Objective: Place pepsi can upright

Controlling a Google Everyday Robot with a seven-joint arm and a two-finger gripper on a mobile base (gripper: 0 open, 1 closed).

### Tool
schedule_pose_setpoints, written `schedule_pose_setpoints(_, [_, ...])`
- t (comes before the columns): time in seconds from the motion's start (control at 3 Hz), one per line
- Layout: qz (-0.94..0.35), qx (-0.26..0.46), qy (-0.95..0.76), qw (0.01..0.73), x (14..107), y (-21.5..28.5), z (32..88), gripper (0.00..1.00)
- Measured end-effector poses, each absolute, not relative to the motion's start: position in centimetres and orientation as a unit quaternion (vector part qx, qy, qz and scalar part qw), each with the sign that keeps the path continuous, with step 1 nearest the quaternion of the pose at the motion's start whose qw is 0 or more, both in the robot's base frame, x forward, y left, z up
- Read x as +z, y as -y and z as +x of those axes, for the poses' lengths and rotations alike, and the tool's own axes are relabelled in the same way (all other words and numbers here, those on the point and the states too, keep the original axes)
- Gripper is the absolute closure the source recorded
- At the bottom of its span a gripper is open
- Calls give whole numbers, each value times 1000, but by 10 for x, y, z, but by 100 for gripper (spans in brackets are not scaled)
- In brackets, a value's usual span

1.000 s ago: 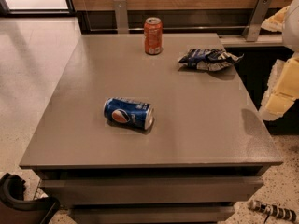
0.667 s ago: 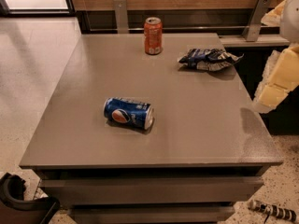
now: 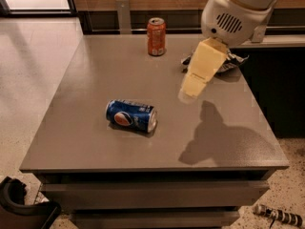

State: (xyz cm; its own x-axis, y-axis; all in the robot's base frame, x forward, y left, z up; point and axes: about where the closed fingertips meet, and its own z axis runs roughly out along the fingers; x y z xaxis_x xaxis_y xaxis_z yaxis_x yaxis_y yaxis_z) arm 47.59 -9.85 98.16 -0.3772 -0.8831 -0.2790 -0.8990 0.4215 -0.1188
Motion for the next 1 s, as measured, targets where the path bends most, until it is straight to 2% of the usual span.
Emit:
schedule_pose_setpoints(0.67, [-508,61,-853,100,929,35,481,0])
schedule_pose_setpoints(1.0, [-508,61,-854,101,929,35,481,0])
